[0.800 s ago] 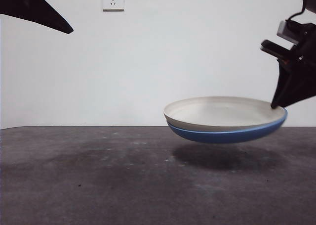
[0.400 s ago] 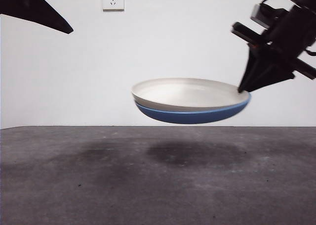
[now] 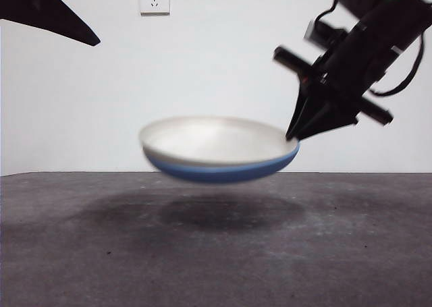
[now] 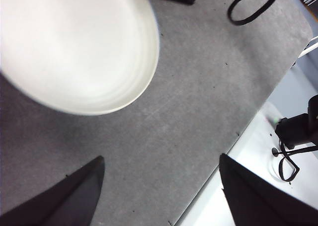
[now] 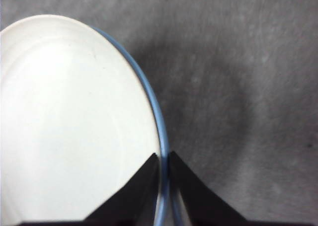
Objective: Pick up the white plate, put it on the blue plate, put it on desk
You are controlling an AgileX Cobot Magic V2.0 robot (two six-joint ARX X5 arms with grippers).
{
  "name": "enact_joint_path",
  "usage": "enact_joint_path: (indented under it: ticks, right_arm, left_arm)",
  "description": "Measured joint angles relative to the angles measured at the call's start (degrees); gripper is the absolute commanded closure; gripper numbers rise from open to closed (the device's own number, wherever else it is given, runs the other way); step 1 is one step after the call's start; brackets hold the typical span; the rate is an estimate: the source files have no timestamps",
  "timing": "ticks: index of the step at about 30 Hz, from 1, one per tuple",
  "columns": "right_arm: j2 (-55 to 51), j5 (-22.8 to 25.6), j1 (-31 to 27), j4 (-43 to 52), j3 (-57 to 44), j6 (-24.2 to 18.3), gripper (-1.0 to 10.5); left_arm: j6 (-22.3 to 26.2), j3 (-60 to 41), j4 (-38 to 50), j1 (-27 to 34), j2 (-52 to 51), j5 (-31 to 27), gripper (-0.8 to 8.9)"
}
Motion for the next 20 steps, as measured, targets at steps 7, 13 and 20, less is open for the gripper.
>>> enact_joint_path:
  ticks: [7, 13, 20]
  right_arm:
    - [7.9, 0.2, 1.3, 2.2, 2.1, 2.2, 9.4]
    - [12.6, 0.4, 1.5, 2.4, 3.6, 3.1, 9.4]
    - [13.3, 1.1, 1.5, 2.4, 3.6, 3.3, 9.2]
  left_arm:
    - [0.0, 0.0, 0.0, 0.0, 0.0, 0.0, 4.4]
    - [0.0, 0.0, 0.0, 0.0, 0.0, 0.0, 4.4]
    - [0.0, 0.0, 0.0, 0.0, 0.0, 0.0, 4.4]
